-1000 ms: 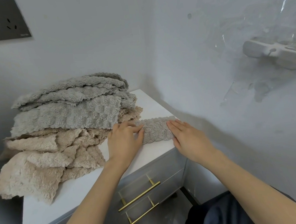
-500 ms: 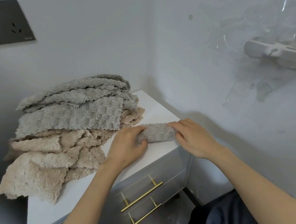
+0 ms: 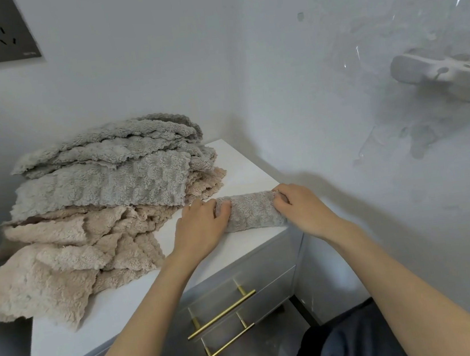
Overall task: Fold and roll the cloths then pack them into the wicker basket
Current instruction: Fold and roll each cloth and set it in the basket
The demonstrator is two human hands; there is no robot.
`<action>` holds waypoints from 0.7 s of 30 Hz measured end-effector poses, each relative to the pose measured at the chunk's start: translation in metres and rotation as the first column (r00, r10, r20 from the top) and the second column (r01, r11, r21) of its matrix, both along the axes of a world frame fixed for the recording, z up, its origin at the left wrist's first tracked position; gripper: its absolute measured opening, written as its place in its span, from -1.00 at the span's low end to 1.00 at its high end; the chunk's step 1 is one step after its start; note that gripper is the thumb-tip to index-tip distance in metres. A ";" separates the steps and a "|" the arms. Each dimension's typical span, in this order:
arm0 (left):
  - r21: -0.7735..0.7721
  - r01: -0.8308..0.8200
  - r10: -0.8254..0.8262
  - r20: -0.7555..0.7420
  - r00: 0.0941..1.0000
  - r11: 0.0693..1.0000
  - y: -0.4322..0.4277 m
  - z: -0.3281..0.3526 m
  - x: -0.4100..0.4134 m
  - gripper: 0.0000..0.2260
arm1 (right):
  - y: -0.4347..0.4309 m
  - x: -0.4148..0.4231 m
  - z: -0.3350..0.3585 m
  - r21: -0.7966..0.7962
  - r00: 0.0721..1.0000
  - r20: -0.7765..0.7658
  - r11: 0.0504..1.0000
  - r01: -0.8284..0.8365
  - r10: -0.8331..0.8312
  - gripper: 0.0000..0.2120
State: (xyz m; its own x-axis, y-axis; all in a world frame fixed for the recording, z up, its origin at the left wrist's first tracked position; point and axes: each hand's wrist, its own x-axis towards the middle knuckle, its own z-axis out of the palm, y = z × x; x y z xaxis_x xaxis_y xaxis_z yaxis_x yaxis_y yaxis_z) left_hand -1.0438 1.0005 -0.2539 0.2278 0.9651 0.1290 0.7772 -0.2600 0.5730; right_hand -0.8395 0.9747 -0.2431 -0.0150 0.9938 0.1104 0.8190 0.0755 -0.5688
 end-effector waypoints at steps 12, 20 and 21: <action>-0.209 0.167 -0.205 -0.176 0.963 0.964 0.005 0.015 -0.010 -0.63 | 0.002 -0.006 0.015 -0.252 0.945 0.325 0.967 0.042 0.044 -0.74; -0.197 0.206 -0.235 -0.139 0.962 0.959 -0.007 0.011 -0.013 -0.75 | -0.008 -0.012 0.015 -0.187 0.924 0.376 0.982 0.009 0.063 -0.74; -0.177 0.215 -0.236 -0.110 0.965 0.961 -0.011 0.011 -0.014 -0.77 | -0.011 -0.014 0.017 -0.169 0.924 0.378 0.985 0.014 0.052 -0.75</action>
